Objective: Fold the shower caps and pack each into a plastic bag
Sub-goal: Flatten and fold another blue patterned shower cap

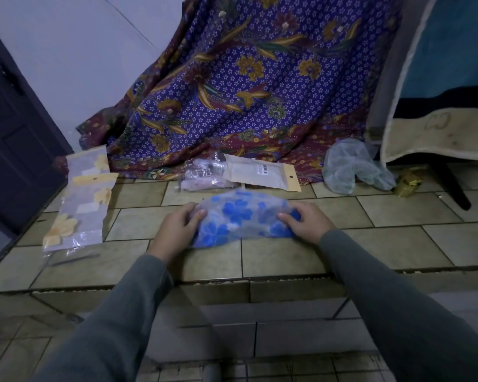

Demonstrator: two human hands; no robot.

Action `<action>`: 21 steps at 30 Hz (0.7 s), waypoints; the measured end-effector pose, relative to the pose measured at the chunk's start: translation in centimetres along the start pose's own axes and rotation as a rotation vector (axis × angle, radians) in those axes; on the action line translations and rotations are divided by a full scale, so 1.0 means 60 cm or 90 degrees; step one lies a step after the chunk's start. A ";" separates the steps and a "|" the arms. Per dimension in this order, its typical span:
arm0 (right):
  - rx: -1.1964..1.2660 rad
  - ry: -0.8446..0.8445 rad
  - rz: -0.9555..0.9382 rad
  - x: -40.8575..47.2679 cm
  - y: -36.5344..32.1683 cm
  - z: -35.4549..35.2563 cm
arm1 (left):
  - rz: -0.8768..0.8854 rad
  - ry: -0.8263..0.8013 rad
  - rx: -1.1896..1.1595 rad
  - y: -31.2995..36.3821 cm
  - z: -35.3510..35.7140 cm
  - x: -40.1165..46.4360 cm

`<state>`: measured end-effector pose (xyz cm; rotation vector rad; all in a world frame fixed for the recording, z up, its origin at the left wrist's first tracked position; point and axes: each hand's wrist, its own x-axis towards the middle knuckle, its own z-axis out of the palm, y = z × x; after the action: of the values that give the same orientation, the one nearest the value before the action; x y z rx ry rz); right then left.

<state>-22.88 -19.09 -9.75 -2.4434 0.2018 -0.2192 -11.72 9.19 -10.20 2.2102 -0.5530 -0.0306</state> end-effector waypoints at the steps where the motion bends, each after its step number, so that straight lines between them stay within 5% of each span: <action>1: 0.016 -0.021 0.037 0.013 -0.004 0.000 | -0.016 -0.026 0.051 0.000 0.000 0.010; 5: 0.012 -0.082 0.156 0.036 -0.004 0.010 | -0.108 -0.123 0.230 0.010 0.005 0.030; 9: 0.061 -0.048 0.174 0.041 -0.010 0.015 | -0.052 -0.019 0.442 0.038 0.012 0.029; 21: -0.190 0.068 0.288 0.062 -0.012 0.044 | -0.066 0.015 0.407 0.004 0.046 0.050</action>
<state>-18.64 -17.71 -10.91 -2.5975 0.8771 -0.1236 -9.69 5.85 -11.34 2.8556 -0.4771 0.1366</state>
